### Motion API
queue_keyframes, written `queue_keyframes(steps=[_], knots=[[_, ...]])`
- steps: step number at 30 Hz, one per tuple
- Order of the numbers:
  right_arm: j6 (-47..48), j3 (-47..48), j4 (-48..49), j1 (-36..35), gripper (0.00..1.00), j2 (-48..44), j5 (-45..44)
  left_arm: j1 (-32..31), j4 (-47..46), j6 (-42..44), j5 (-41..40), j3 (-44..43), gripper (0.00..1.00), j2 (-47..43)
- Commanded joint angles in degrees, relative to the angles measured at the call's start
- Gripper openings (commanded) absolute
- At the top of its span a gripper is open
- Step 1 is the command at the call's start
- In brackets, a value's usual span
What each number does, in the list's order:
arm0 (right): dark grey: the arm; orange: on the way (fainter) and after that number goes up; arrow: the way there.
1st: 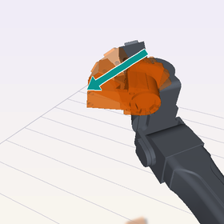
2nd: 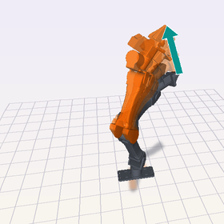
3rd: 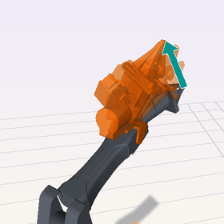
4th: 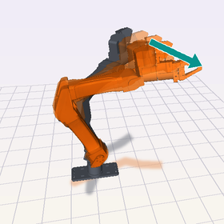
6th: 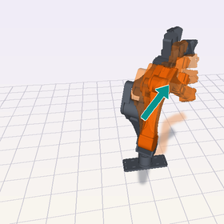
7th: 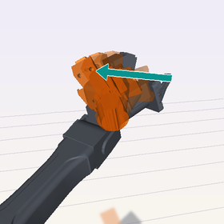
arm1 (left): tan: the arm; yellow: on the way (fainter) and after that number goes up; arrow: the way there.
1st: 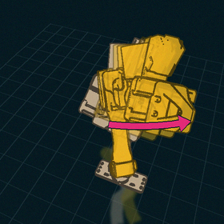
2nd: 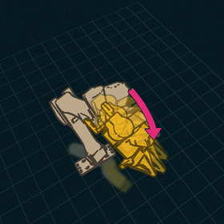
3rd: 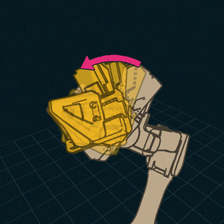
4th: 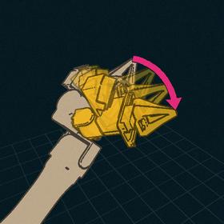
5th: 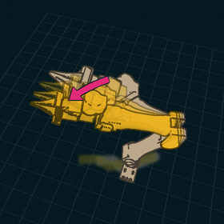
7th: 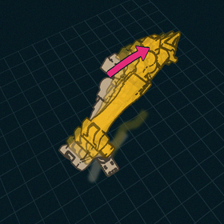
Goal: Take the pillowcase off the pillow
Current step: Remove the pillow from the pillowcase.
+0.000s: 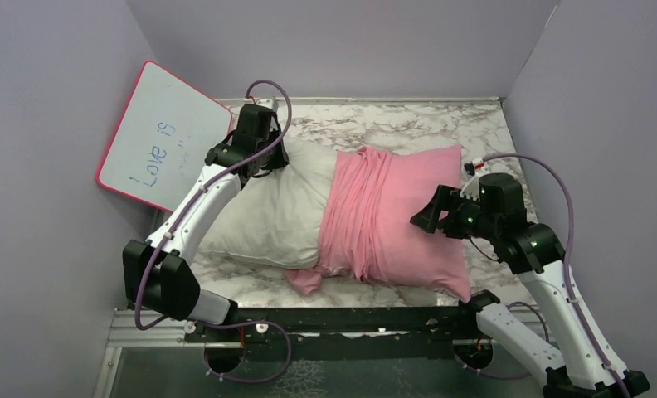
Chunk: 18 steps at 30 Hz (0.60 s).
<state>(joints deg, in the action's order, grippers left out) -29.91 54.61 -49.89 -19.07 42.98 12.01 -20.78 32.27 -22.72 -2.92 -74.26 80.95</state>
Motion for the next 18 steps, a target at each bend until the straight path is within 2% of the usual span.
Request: queue_keyframes(steps=[1,4,5,11,18], knots=[[0.7,0.8,-1.7,-0.1,0.80,-0.7,3.6,1.3,0.2,2.3,6.3,-3.8,0.46,-1.1],[-0.6,-0.8,-1.2,-0.1,0.80,-0.7,3.2,1.3,0.5,1.0,7.7,-0.4,0.88,-7.3],[-1.0,-1.5,-0.9,-0.1,0.80,-0.5,3.1,1.3,0.7,1.0,7.7,0.7,0.97,-9.7],[-3.5,-5.3,3.6,-0.1,0.80,2.0,6.3,1.3,8.1,-1.5,9.0,4.6,0.99,-22.4],[-6.6,-7.7,5.6,-0.1,0.79,7.2,3.5,1.3,16.0,-11.5,14.5,15.4,0.99,-36.6]])
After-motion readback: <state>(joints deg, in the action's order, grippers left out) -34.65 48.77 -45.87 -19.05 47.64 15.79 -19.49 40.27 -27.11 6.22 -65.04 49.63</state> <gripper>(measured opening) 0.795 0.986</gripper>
